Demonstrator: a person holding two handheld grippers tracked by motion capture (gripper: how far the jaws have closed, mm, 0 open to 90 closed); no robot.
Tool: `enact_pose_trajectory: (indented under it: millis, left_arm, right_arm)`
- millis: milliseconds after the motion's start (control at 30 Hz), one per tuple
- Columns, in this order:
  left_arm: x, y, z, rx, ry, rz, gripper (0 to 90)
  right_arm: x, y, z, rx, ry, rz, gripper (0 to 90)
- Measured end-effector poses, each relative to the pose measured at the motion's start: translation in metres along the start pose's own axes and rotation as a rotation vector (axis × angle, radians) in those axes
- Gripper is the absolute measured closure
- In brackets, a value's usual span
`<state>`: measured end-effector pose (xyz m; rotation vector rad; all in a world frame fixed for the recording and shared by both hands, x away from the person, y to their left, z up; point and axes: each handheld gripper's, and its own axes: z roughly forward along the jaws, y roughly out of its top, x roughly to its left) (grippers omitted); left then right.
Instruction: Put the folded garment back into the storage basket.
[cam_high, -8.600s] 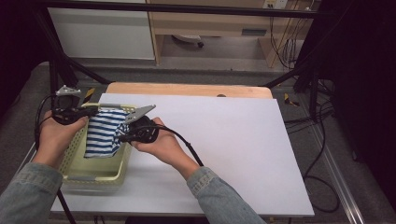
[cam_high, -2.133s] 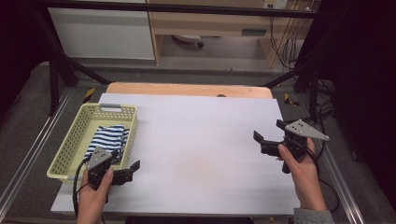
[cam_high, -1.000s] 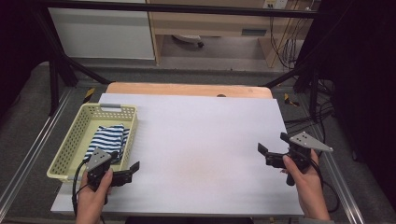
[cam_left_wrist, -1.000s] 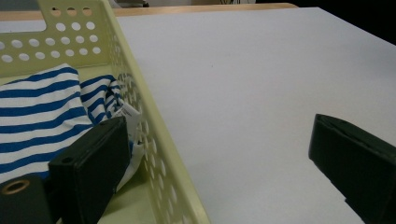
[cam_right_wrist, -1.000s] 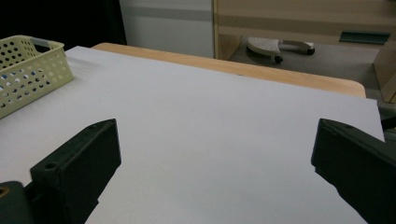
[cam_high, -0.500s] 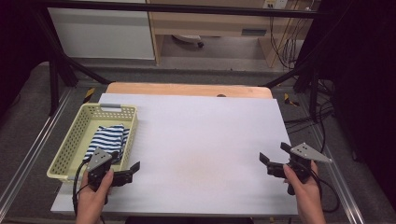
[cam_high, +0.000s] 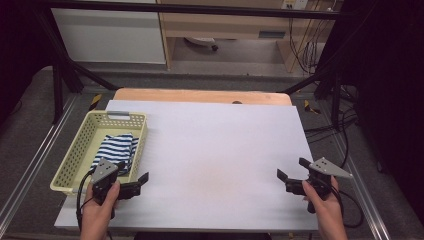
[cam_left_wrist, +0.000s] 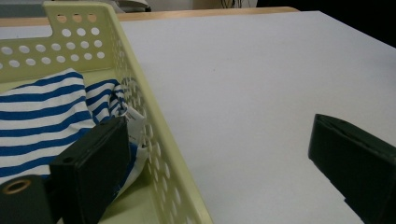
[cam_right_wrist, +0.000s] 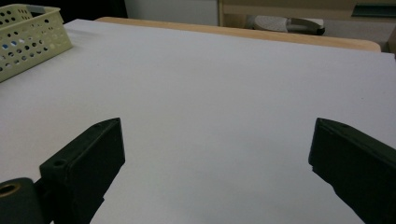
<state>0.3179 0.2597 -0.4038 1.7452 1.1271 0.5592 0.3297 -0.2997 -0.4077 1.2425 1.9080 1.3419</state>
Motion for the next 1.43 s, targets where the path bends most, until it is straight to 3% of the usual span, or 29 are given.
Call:
enact_pose_trajectory:
  millis: [733,1100,1267,1433]
  left_arm:
    - [0.000,0.002,-0.003,-0.022,-0.001,0.002,5.6]
    - [-0.007,0.006,-0.004,-0.037,-0.024,0.025,5.0]
    - [-0.008,0.007,-0.004,-0.032,-0.005,0.013,7.0]
    - [-0.012,0.009,-0.005,-0.052,-0.028,0.026,6.7]
  right_arm:
    - [0.018,-0.014,0.022,0.034,0.094,-0.003,4.5]
    - [0.038,-0.017,0.042,0.076,0.155,-0.040,4.3]
    - [0.046,-0.016,0.056,0.098,0.177,-0.068,4.1]
    - [0.051,-0.016,0.055,0.086,0.166,-0.078,3.5]
